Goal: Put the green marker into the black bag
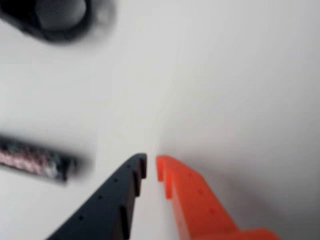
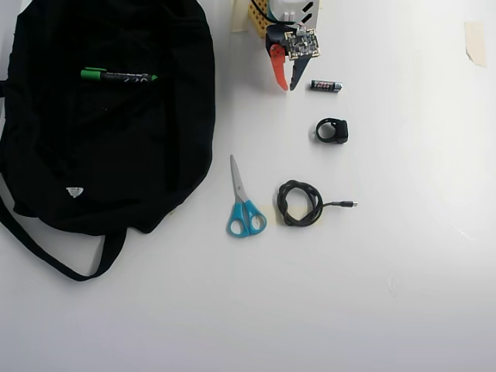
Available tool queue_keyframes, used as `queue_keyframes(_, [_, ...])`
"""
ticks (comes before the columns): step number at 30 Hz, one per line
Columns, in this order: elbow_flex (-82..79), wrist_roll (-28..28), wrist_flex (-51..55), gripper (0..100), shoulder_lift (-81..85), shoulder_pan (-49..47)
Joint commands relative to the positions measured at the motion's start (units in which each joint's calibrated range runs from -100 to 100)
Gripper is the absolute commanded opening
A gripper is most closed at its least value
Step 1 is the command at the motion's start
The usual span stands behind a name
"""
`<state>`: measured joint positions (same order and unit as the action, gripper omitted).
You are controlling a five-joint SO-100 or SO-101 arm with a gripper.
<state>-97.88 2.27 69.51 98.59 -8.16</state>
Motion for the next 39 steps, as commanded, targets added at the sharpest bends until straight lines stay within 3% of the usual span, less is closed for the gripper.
queue_keyframes(1, [-1.40,0.30,3.18,2,1.00,0.00])
queue_keyframes(39, [-1.40,0.30,3.18,2,0.91,-0.07])
